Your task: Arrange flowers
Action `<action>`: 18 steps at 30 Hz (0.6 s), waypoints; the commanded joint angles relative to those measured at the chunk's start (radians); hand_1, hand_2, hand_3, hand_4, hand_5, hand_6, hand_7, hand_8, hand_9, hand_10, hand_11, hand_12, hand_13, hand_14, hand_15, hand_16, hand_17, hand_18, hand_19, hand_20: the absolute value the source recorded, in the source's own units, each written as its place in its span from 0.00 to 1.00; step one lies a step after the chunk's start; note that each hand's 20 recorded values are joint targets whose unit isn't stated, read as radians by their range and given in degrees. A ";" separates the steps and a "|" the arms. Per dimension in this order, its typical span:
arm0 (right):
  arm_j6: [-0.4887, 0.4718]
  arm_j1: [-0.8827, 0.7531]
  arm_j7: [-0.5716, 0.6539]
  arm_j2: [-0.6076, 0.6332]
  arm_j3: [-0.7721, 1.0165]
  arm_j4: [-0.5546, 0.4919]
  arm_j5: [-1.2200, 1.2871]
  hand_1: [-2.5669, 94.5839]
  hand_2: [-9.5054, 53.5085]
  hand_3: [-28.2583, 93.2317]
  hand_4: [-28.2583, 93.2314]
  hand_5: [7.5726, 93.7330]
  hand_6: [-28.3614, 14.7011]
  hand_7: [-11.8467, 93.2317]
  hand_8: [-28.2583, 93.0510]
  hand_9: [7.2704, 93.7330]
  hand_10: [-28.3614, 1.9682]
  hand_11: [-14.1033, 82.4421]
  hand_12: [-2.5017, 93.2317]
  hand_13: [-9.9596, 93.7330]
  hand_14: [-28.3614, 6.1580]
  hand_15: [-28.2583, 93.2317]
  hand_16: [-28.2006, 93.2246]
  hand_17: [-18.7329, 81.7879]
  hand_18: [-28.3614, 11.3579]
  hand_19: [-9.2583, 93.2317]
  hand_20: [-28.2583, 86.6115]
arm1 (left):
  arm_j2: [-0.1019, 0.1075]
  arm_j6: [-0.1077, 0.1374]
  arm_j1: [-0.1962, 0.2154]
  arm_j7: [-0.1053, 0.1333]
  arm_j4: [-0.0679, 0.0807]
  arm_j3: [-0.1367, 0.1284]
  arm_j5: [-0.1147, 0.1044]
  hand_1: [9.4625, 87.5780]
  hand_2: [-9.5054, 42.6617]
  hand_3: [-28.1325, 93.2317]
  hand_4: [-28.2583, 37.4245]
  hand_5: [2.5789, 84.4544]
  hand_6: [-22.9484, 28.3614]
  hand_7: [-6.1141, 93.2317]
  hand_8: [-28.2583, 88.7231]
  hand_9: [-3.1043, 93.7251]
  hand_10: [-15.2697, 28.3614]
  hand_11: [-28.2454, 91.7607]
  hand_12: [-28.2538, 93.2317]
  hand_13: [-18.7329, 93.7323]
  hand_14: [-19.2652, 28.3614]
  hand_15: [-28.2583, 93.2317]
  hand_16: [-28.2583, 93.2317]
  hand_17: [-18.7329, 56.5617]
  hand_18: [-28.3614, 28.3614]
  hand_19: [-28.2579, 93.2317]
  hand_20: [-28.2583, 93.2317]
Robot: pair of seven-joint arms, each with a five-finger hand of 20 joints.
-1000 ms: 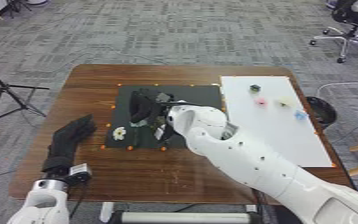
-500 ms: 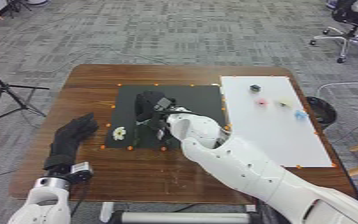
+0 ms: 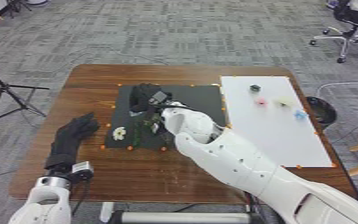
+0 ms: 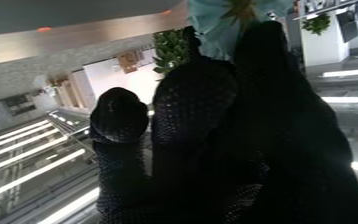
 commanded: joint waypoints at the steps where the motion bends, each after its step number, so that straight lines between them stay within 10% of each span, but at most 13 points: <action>1: -0.098 -0.010 0.014 -0.024 0.037 -0.012 -0.021 0.69 0.16 0.53 0.14 0.72 0.76 0.29 0.22 0.74 0.77 0.21 0.13 0.89 0.71 0.74 0.50 0.63 0.23 0.95 0.72 | -0.001 -0.014 -0.007 -0.001 0.003 0.004 -0.003 0.07 0.41 0.77 0.00 0.51 0.63 0.08 0.21 0.47 0.73 0.39 0.34 0.46 0.83 0.43 0.25 0.26 0.76 0.37 0.37; 18: -0.361 -0.010 -0.018 -0.039 0.124 -0.033 -0.028 0.61 0.20 0.59 0.15 0.47 0.68 0.25 0.16 0.47 0.65 0.21 0.09 0.83 0.66 0.74 0.48 0.58 0.20 0.91 0.71 | -0.003 -0.009 -0.004 -0.005 -0.001 0.002 -0.004 0.07 0.42 0.76 0.00 0.49 0.70 0.08 0.22 0.45 0.86 0.37 0.34 0.44 0.88 0.47 0.24 0.25 0.77 0.39 0.37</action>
